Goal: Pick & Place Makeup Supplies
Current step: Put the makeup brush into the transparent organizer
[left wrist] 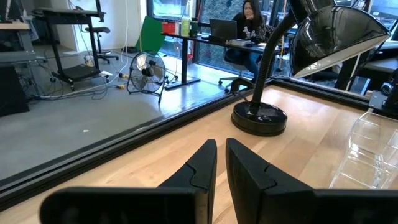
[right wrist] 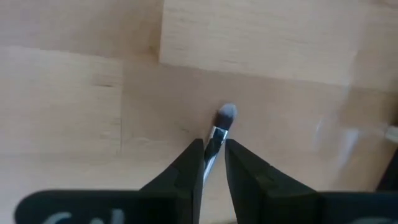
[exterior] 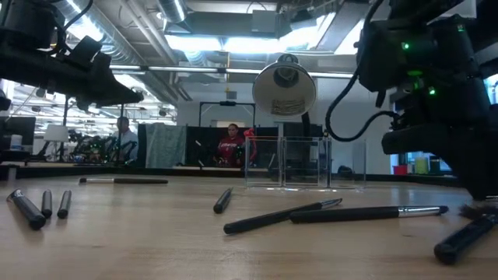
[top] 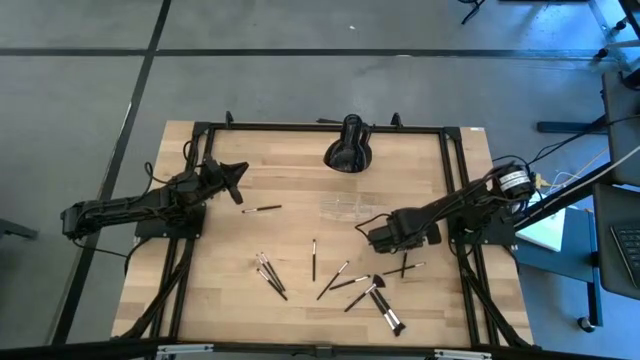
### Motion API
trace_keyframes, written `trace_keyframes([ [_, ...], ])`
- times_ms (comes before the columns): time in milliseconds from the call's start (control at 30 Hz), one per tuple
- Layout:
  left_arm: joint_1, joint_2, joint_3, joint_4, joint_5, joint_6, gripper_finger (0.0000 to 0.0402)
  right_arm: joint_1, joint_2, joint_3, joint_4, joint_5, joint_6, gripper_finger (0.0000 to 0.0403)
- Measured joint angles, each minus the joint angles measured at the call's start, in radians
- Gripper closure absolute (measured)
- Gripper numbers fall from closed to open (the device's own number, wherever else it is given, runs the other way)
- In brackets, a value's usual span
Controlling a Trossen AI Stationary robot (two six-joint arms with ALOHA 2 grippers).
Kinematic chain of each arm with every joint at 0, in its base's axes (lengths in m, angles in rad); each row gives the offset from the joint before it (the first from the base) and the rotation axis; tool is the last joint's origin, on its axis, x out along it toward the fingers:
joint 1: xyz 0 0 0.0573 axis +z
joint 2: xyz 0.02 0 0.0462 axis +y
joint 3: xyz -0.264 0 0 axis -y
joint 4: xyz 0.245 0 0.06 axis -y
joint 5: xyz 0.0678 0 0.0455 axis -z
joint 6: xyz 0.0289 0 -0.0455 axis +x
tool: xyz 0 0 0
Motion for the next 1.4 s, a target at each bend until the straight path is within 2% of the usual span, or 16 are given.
trace_keyframes([
  [233, 0.0, 0.0, 0.0, 0.009, -0.002, 0.0, 0.0368, -0.025, -0.097, 0.0, 0.0, 0.031, -0.033, 0.0336],
  [367, 0.0, 0.0, 0.0, 0.008, -0.002, 0.0, 0.0368, -0.004, -0.144, 0.0, 0.002, -0.005, -0.009, 0.0336],
  [500, 0.0, 0.0, 0.0, 0.008, -0.002, 0.013, 0.0368, 0.029, -0.142, 0.0, 0.018, -0.05, 0.039, 0.0336],
  [733, 0.0, 0.0, 0.0, 0.008, -0.001, 0.025, 0.0368, 0.05, -0.112, -0.001, 0.056, -0.046, 0.097, 0.0336],
  [967, 0.0, 0.0, 0.0, 0.008, 0.0, 0.026, 0.0368, 0.049, -0.105, -0.078, 0.106, -0.082, 0.139, 0.0336],
  [1200, 0.0, 0.0, 0.0, 0.008, 0.0, 0.026, 0.0368, 0.048, -0.109, -0.144, 0.196, -0.127, 0.141, 0.0336],
  [1400, 0.0, 0.0, 0.0, 0.015, 0.0, 0.027, 0.0368, 0.048, -0.11, -0.185, 0.22, -0.121, 0.109, 0.0336],
])
